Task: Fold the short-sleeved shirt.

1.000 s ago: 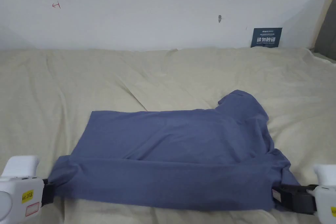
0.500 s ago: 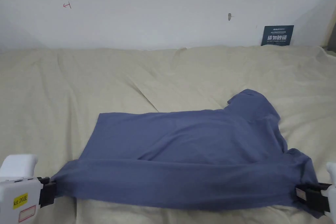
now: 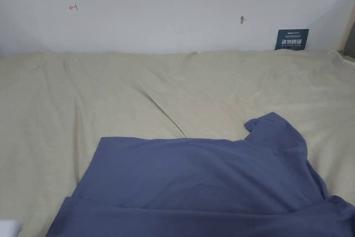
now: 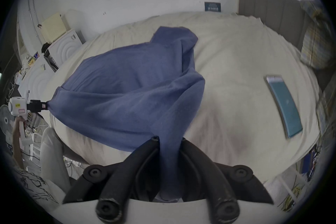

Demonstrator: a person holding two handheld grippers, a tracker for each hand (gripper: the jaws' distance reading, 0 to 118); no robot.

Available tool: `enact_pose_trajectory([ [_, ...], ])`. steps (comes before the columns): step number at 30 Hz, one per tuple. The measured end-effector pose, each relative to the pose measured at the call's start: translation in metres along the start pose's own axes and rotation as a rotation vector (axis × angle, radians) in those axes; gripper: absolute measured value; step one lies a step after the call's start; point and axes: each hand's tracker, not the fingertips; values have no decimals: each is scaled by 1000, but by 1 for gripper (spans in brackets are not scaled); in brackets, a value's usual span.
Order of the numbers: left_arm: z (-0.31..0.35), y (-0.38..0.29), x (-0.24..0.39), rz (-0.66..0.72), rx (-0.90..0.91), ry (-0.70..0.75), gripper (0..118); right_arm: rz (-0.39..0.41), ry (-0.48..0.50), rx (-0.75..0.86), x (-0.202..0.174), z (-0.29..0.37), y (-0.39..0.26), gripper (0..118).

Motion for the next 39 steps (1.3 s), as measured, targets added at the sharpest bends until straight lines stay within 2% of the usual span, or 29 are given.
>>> enact_pose_trajectory([
  [1,-3,-5,-2,6,-9,-6,5,1,5,2,1,-3,-4,8],
  [2,-6,-7,-4,6,-16,-23,5,-3,-3,4,0,-4,-6,17],
  [3,-8,-8,-6,12,-9,-27,6,-8,-38,-4,-1,-6,-5,35],
  [4,-10,-9,-8,33,-7,-39,20,8,-81,-7,-2,-7,-4,69],
  [5,-8,-8,-10,57,-15,-48,43,19,-106,7,-3,-6,-3,87],
  [6,-5,-7,-12,79,-5,-69,72,19,-102,19,-5,-2,-1,91],
  [7,-2,-7,-14,87,19,-86,89,22,-94,50,-5,7,3,90],
  [8,5,-3,-13,97,62,-88,90,16,-67,68,-6,14,7,90],
  [10,15,7,-16,115,107,-72,90,18,-83,99,-7,26,18,90],
  [12,25,22,-14,107,127,-34,90,54,-87,146,-13,37,32,90],
  [14,34,36,-8,85,190,-26,87,87,-60,168,-19,45,47,86],
  [15,36,45,-4,78,210,-47,81,94,-43,186,-23,47,54,76],
  [16,40,54,6,74,237,-55,63,91,-32,209,-28,50,63,50],
  [17,40,63,11,68,255,-70,36,103,-13,228,-32,50,71,21],
  [18,39,71,17,58,272,-80,5,120,-7,242,-34,48,77,1],
  [19,37,80,22,56,291,-90,1,122,-20,259,-39,43,86,0],
  [21,31,94,34,52,304,-110,0,136,-40,255,-45,35,101,0],
  [25,13,125,54,8,297,-125,0,140,-13,208,-46,4,133,0],
  [29,-7,148,64,-19,286,-126,0,100,-8,141,-25,-36,181,0],
  [31,-17,156,64,-20,274,-129,0,51,-58,110,-11,-57,208,0],
  [32,-22,159,65,-15,273,-125,0,58,-47,120,-3,-69,221,0],
  [33,-26,162,65,-7,261,-120,0,48,-22,111,5,-80,232,3],
  [35,-36,166,65,-13,247,-106,0,17,24,24,14,-103,254,76],
  [36,-41,168,65,-17,236,-98,0,8,41,-30,18,-121,263,103],
  [37,-46,168,66,-16,224,-98,0,-2,60,-75,23,-138,270,107],
  [38,-49,169,66,-22,219,-95,0,-6,31,-45,18,-144,271,107],
  [39,-53,169,66,-20,209,-99,0,-45,-5,-66,22,-156,274,107],
])
